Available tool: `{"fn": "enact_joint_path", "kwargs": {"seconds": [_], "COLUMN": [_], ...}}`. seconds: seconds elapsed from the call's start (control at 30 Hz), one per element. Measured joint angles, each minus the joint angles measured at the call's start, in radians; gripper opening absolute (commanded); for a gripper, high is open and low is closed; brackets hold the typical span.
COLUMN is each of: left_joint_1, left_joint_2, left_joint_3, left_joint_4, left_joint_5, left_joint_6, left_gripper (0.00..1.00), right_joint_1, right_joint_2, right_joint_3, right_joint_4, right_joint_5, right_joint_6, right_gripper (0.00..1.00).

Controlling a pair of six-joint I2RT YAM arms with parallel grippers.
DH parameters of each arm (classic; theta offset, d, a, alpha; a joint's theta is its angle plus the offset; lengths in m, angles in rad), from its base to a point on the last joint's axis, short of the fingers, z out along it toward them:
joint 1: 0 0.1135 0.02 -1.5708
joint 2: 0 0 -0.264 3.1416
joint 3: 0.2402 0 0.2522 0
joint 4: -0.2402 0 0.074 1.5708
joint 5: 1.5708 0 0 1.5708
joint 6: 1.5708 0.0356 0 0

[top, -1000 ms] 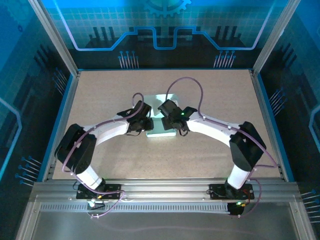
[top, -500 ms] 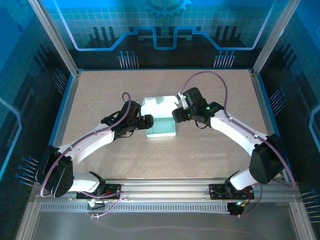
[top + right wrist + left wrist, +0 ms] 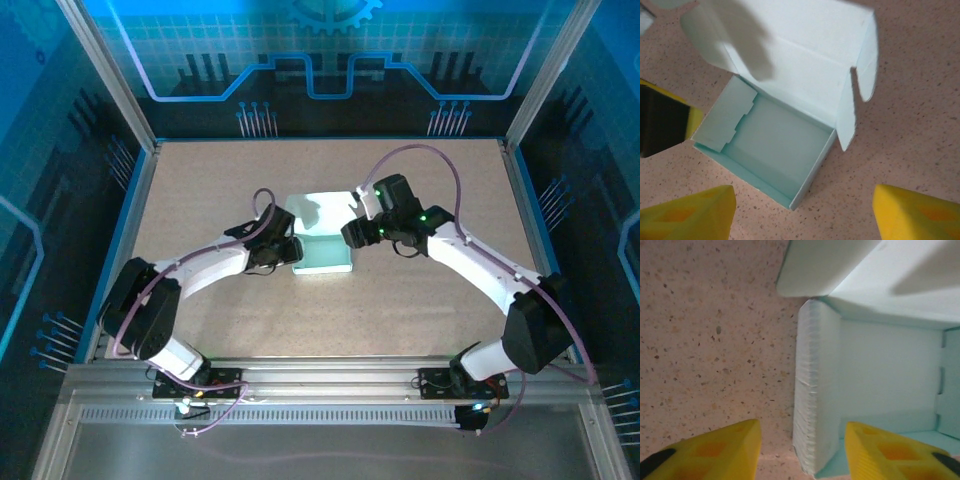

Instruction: Fold the paper box

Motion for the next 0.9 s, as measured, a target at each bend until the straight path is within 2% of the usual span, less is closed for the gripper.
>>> {"fn": "enact_joint_path", "kwargs": {"seconds": [0.2,0.4,0.9], "left_joint_1": [0.008,0.010,0.013], "left_joint_2": [0.070,0.105,0.185], "left_joint_3": [0.014,0.034,0.092], "left_joint_4": [0.024,0.049,0.052], "left_joint_5": [0.001,0.020,0.023], "left_joint_6": [-0.024,-0.040,-0.034], "left_gripper": [0.33,0.32,0.24], "right_joint_1": [0.000,0.001,0.026], "right_joint_2": [0.000,0.007,0.070], "right_joint_3": [-0.029,-0.035,-0.035], "right_joint_4": [0.006,0.016,0.024], "right_joint_5": [-0.026,-0.037,-0.040], "right_joint_6": [0.007,0.008,0.011], "right_gripper": [0.73,0.73,0.72]}}
